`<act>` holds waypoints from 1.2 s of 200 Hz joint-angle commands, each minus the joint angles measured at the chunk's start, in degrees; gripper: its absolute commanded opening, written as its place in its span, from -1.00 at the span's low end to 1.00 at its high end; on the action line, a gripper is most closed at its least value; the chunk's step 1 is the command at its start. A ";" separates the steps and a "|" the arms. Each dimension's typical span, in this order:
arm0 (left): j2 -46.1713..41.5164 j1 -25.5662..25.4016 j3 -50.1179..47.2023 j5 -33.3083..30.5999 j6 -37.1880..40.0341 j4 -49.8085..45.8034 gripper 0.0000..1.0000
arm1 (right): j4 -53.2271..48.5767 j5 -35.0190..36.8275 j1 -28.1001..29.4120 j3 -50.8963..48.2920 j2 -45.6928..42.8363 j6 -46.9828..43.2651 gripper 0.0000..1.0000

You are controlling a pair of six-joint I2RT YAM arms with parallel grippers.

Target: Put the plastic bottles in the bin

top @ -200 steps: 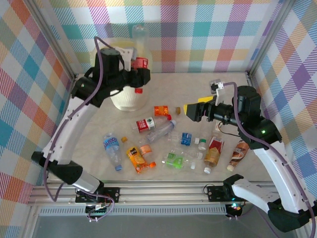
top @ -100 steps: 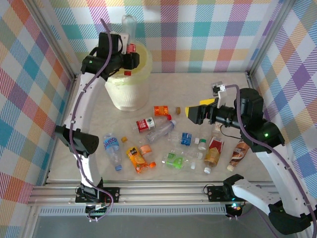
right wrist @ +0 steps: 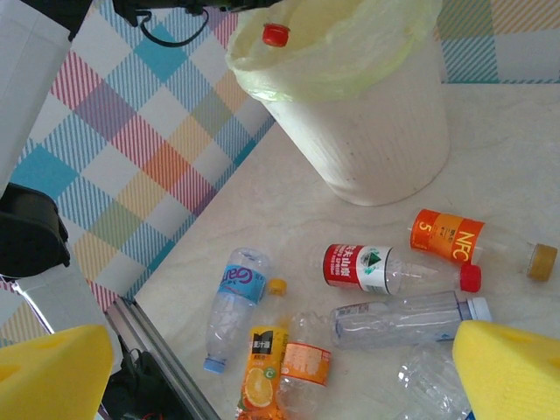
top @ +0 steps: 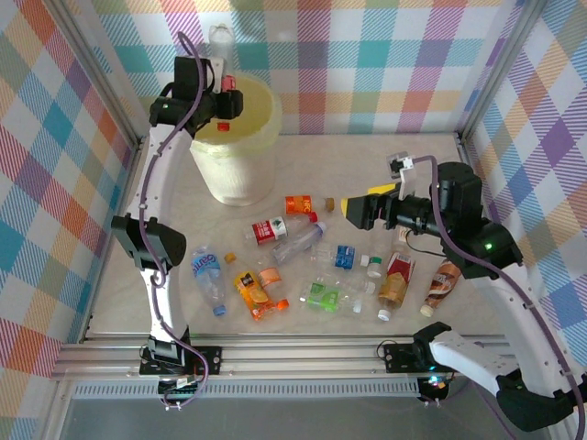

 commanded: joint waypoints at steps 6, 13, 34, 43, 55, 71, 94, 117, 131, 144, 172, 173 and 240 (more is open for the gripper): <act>1.70 0.47 2.33 0.27 0.99 3.57 0.02 | 0.75 -1.07 0.33 0.55 1.11 0.43 0.99; 2.50 0.48 2.35 0.25 1.09 3.77 0.01 | 0.70 -1.24 0.35 0.84 1.32 0.51 0.99; 4.48 0.43 2.26 1.01 1.61 4.02 0.01 | 0.25 -1.26 0.35 1.30 1.51 0.45 0.99; 5.02 0.41 1.77 1.38 1.62 4.16 0.01 | 0.11 -0.90 0.35 1.37 1.44 0.32 0.99; 5.23 0.42 0.59 1.90 1.62 4.82 0.01 | -0.43 -0.52 0.30 1.31 1.27 0.20 0.99; 4.39 0.44 -3.06 2.68 1.19 6.96 0.01 | -0.52 -0.23 0.35 0.72 1.00 0.19 0.99; 2.53 0.42 -8.37 4.18 0.37 9.61 0.02 | 0.14 -0.01 0.35 -0.23 0.99 0.52 0.99; 0.29 0.44 -14.59 4.76 -0.35 12.19 0.05 | 1.16 -0.33 0.35 -1.14 1.55 0.88 0.99; -0.78 0.48 -17.66 4.90 -0.34 13.54 0.09 | 1.57 -0.63 0.32 -1.39 1.98 0.96 0.99; -1.00 0.48 -18.94 5.14 -0.36 13.71 0.11 | 1.62 -0.85 0.35 -1.24 2.46 0.94 0.99; -1.45 0.47 -20.84 5.18 -0.64 14.58 0.15 | 1.84 -0.98 0.35 -1.24 2.83 1.03 1.00; -1.49 0.48 -20.89 5.19 -0.65 14.63 0.15 | 1.79 -0.94 0.35 -1.24 2.83 1.05 0.99; -2.25 0.48 -21.45 5.95 -1.80 15.18 0.44 | 1.62 -0.72 0.35 -1.68 2.48 1.51 0.99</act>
